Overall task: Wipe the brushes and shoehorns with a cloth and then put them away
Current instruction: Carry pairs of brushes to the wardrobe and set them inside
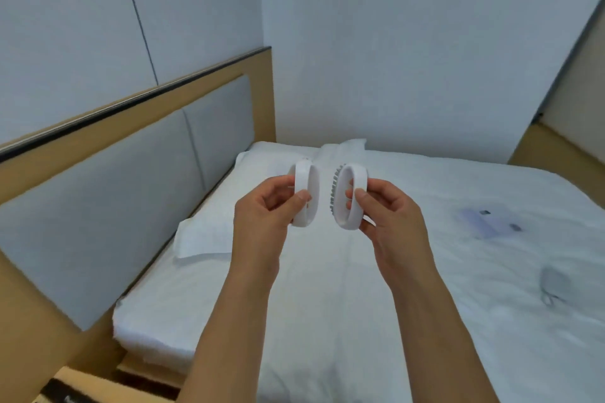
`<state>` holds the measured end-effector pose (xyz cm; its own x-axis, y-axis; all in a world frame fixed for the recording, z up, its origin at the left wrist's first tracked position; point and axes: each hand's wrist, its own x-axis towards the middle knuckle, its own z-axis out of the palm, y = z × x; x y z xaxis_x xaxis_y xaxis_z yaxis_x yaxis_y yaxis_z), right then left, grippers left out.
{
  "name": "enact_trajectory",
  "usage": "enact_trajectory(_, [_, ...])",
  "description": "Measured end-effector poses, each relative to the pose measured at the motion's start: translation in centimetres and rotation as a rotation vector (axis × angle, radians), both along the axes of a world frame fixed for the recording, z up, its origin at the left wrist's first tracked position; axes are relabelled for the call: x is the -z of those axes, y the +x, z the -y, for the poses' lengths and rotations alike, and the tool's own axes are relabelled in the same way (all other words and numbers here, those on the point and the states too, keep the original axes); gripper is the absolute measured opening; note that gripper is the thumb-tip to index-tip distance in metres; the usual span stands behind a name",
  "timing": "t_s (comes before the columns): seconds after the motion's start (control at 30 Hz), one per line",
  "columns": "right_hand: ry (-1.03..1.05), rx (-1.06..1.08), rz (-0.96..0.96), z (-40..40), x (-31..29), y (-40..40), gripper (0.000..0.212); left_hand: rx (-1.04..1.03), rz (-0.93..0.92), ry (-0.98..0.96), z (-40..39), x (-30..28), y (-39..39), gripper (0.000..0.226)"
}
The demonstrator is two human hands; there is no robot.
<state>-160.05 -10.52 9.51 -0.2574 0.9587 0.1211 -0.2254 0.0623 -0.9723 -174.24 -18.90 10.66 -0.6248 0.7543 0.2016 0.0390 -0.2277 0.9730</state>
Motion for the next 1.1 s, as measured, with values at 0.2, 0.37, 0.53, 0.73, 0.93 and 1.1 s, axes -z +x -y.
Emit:
enact_trajectory(0.2, [0.02, 0.261, -0.034, -0.4, -0.3, 5.3, 0.017, 0.28, 0.007, 0.002, -4.4, -0.4, 3.8, 0.023])
enact_trajectory(0.37, [0.014, 0.475, -0.041, 1.7, -0.9, 8.6, 0.016, 0.491, 0.032, 0.007, -5.9, -0.9, 6.6, 0.024])
enact_trajectory(0.53, [0.001, 0.695, -0.018, 5.9, -1.0, 12.5, 0.017, 0.697, 0.081, -0.031, -5.4, -0.4, 10.9, 0.022])
enact_trajectory(0.73, [-0.02, 0.913, -0.03, 11.7, -0.4, 17.9, 0.016, 0.9, 0.035, -0.086, -3.0, 0.4, 17.7, 0.025])
enact_trajectory(0.93, [0.007, 1.068, -0.065, 16.4, -0.1, 24.2, 0.016, 1.069, -0.022, -0.038, -1.0, 0.3, 25.3, 0.022])
enact_trajectory(1.1, [0.041, 1.148, -0.08, 20.2, -0.3, 31.2, 0.015, 1.169, -0.041, 0.026, 1.4, 0.3, 33.1, 0.024])
